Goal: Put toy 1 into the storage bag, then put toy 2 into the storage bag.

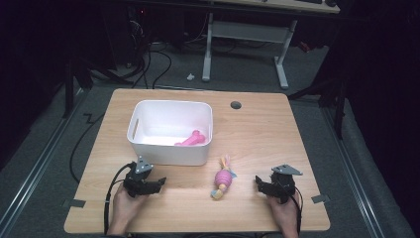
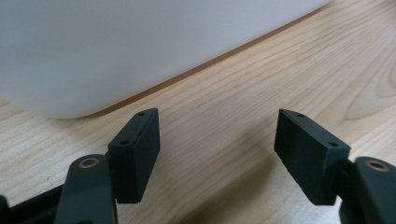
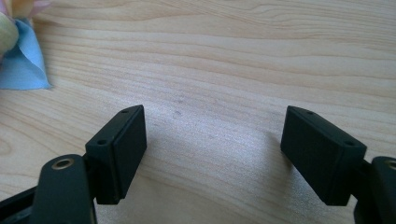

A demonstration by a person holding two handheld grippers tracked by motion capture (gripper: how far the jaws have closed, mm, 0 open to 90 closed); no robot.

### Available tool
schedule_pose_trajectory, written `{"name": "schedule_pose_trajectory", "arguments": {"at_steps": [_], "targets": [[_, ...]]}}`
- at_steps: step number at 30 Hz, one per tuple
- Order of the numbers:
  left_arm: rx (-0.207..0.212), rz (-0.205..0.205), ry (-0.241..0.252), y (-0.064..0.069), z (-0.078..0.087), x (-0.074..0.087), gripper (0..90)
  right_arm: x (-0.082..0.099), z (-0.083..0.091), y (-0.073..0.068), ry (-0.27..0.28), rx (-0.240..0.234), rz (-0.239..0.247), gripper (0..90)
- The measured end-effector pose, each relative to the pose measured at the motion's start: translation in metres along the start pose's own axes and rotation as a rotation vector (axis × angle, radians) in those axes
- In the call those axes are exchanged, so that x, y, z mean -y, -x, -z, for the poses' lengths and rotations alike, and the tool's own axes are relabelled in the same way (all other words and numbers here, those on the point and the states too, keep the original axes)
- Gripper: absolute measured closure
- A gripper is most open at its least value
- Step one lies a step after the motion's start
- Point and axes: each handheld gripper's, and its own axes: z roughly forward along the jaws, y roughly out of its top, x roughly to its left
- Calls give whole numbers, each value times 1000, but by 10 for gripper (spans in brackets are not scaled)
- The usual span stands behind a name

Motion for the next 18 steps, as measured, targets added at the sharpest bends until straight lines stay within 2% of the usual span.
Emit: {"name": "schedule_pose_trajectory", "arguments": {"at_steps": [12,18], "targets": [[-18,-8,20,0,-8,-2,315,-1,-1,0,2,-8,5,234],[-23,-2,56,-1,-10,2,284,-4,-3,2,-13,-23,16,221]]}}
